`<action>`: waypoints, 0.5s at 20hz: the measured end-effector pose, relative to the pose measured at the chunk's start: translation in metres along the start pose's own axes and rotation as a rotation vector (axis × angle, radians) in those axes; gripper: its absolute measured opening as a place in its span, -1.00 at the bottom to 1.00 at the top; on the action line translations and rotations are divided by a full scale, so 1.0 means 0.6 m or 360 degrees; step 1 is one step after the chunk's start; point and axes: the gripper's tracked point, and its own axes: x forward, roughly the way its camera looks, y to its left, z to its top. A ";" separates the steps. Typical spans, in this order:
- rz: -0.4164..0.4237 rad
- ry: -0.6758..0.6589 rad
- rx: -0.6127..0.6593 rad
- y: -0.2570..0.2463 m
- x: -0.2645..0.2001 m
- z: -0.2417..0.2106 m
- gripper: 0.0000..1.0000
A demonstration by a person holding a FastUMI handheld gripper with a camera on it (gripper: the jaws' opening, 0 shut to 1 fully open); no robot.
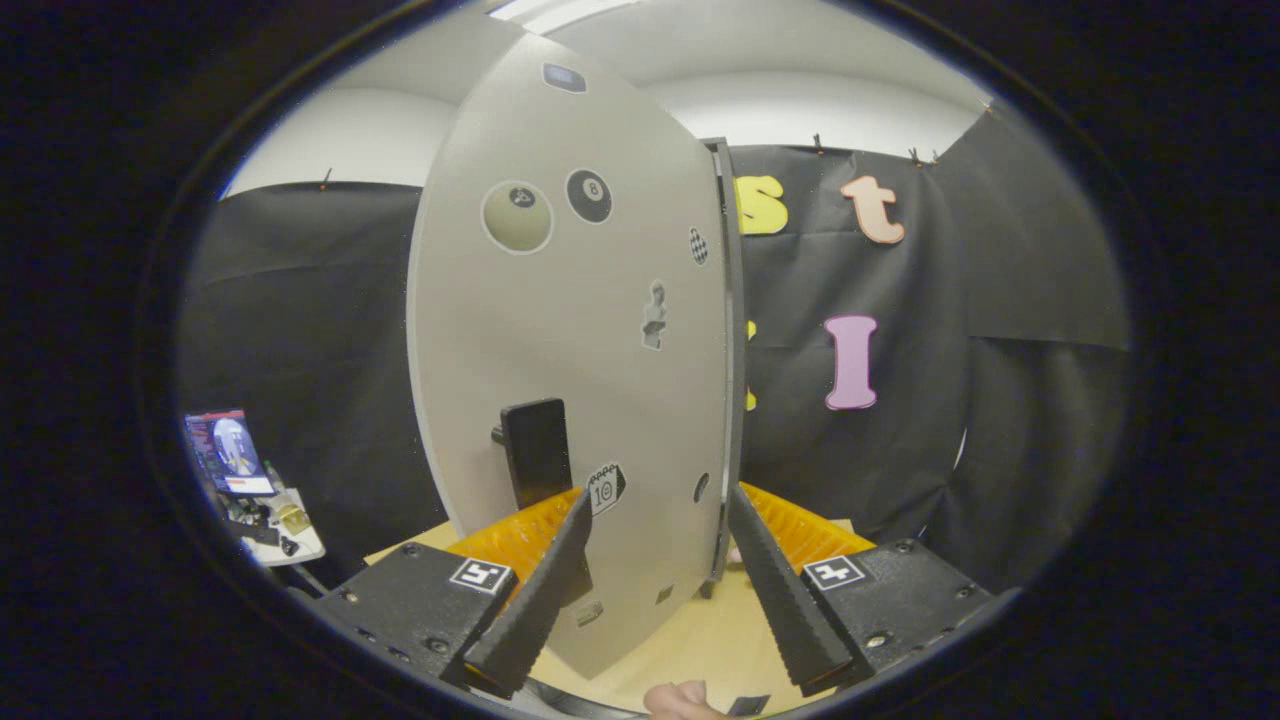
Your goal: Open the shoe cabinet door, grab the shoes and put them into the shoe cabinet, then close the shoe cabinet door.
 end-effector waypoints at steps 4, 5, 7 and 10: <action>0.0012 -0.0011 0.0025 0.040 0.030 -0.002 0.83; 0.0017 -0.0006 0.0037 0.043 0.037 -0.003 0.83; 0.0020 0.0011 0.0044 0.065 0.058 -0.001 0.83; 0.0048 0.0020 0.0037 0.110 0.094 0.003 0.83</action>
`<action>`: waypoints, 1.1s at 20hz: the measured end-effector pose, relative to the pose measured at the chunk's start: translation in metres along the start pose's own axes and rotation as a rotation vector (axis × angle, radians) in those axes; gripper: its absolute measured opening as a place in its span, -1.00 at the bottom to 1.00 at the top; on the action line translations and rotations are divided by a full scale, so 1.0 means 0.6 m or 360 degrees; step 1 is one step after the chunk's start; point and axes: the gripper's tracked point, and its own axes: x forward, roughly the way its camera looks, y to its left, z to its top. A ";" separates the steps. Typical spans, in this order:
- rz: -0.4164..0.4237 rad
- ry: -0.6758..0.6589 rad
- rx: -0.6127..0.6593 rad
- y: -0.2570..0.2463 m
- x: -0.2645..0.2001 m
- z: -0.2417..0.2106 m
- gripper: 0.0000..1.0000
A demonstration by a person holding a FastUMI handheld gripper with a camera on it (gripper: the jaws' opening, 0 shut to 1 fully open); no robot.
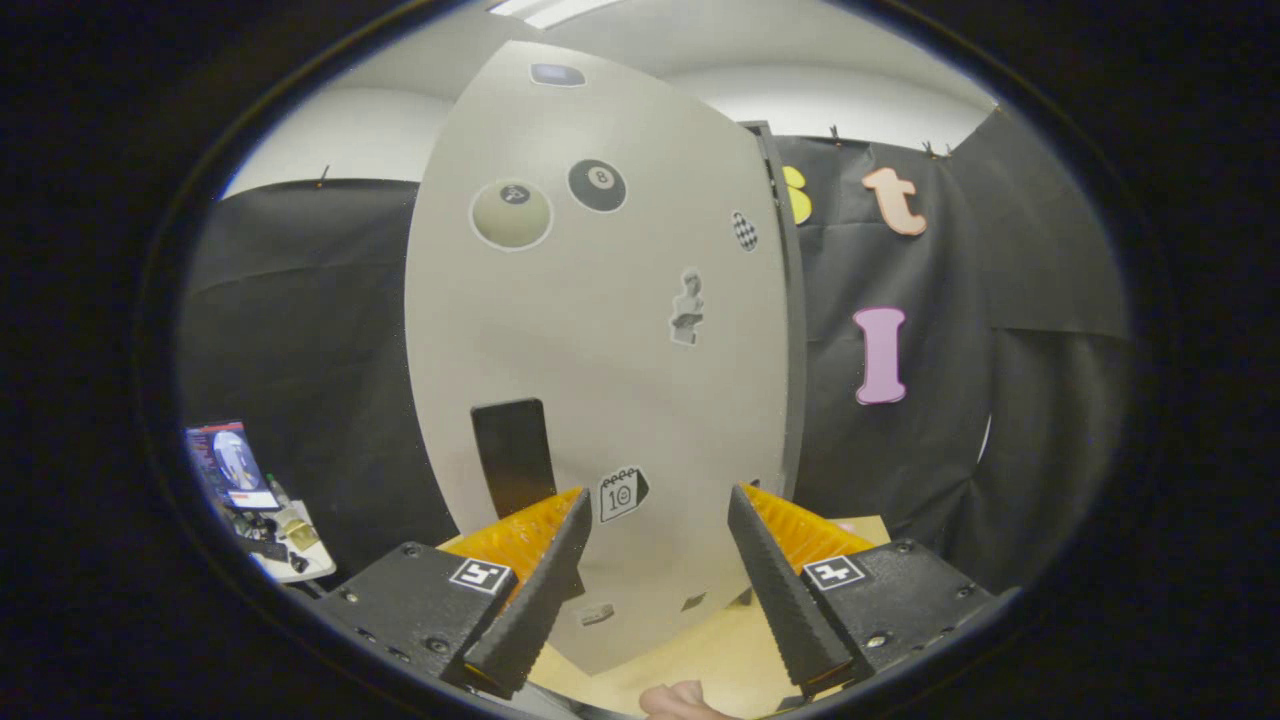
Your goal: Open the shoe cabinet door, grab the shoes and put them into the shoe cabinet, then close the shoe cabinet door.
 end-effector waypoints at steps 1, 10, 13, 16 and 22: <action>0.0013 0.0005 0.0007 0.016 0.017 0.000 0.83; 0.0275 0.0103 0.0239 0.190 0.176 -0.033 0.88; 0.0234 0.0079 0.0124 0.220 0.175 -0.055 0.88; 0.0188 0.0085 0.0037 0.240 0.176 -0.072 0.88; 0.0097 -0.0064 0.0064 0.266 0.105 -0.063 0.88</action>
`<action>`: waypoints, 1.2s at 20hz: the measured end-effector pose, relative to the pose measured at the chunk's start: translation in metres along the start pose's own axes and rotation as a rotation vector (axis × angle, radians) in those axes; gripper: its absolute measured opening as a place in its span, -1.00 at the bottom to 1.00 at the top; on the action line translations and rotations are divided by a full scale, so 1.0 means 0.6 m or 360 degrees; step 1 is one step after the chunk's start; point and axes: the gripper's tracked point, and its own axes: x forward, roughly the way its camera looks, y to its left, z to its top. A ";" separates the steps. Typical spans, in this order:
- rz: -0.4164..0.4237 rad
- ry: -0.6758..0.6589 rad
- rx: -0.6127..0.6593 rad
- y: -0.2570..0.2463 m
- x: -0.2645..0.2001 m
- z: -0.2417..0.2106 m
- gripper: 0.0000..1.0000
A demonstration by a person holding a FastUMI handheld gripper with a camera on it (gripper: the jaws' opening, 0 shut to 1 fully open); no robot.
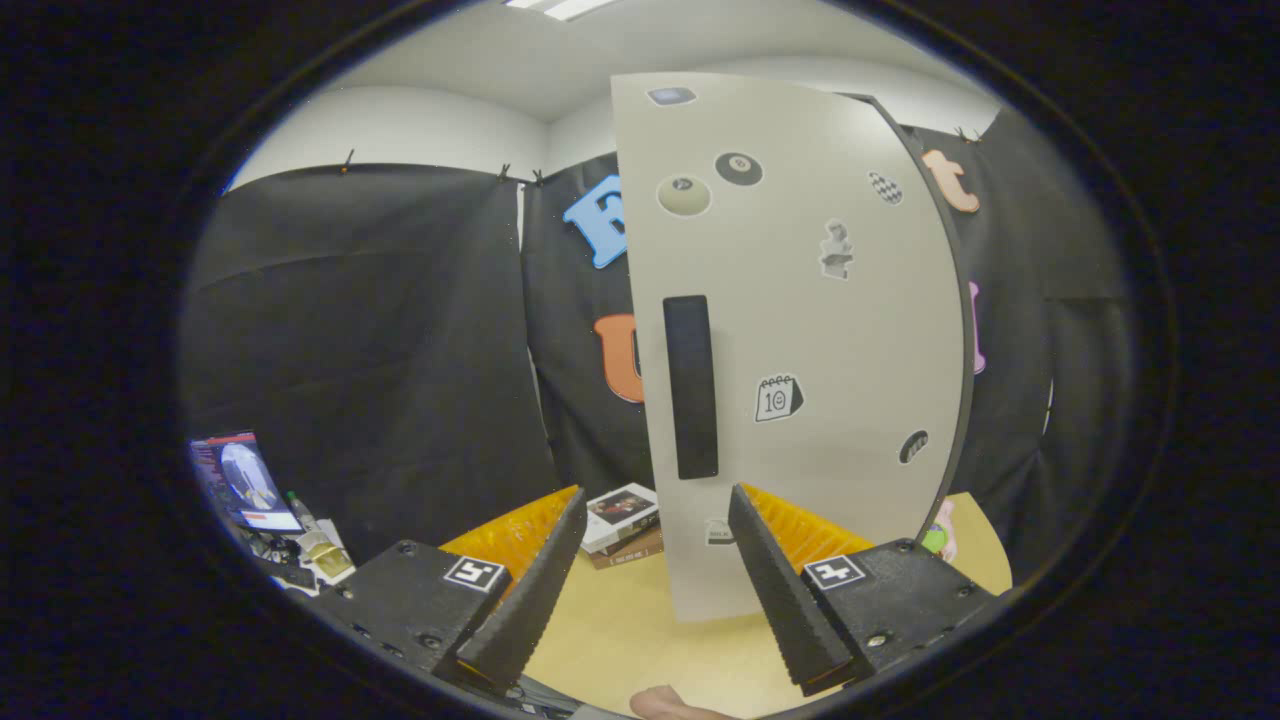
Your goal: Open the shoe cabinet door, grab the shoes and put them into the shoe cabinet, then close the shoe cabinet door.
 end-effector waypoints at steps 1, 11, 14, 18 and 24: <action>-0.0009 -0.0044 -0.0023 0.006 -0.018 -0.002 0.88; -0.0457 -0.0109 -0.0016 -0.065 -0.150 -0.036 0.88; -0.0460 -0.0140 -0.0020 -0.069 -0.176 -0.040 0.88; -0.0577 -0.0233 -0.0166 -0.096 -0.217 -0.030 0.89; -0.0581 -0.0334 -0.0157 -0.102 -0.276 -0.012 0.87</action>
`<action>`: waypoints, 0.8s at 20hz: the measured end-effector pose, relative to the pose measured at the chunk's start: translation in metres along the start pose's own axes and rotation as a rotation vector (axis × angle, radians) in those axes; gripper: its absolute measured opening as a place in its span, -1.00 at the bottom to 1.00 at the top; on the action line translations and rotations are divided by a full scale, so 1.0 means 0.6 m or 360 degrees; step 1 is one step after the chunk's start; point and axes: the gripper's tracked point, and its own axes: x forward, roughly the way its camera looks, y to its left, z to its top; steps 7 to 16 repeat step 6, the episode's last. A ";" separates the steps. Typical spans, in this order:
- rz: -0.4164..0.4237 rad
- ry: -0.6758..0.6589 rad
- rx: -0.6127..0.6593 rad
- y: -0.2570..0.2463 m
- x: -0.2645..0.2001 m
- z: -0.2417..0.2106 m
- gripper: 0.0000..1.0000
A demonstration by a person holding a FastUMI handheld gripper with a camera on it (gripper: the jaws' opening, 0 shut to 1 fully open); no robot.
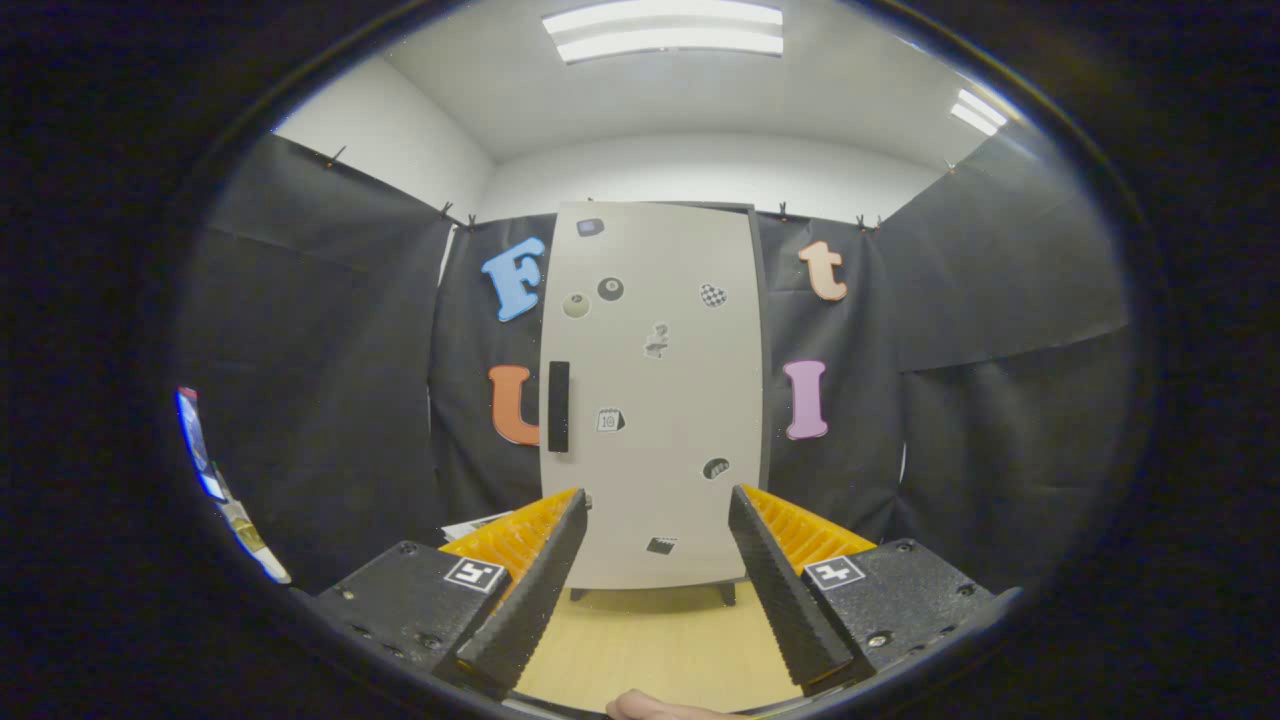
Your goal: Open the shoe cabinet door, grab the shoes and put them into the shoe cabinet, then close the shoe cabinet door.
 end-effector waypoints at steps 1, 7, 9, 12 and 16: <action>-0.0013 -0.0013 -0.0001 -0.006 -0.003 0.003 0.88; 0.0013 0.0010 0.0020 -0.008 -0.003 -0.007 0.89; 0.0013 0.0010 0.0020 -0.008 -0.003 -0.007 0.89; 0.0013 0.0010 0.0020 -0.008 -0.003 -0.007 0.89; 0.0013 0.0010 0.0020 -0.008 -0.003 -0.007 0.89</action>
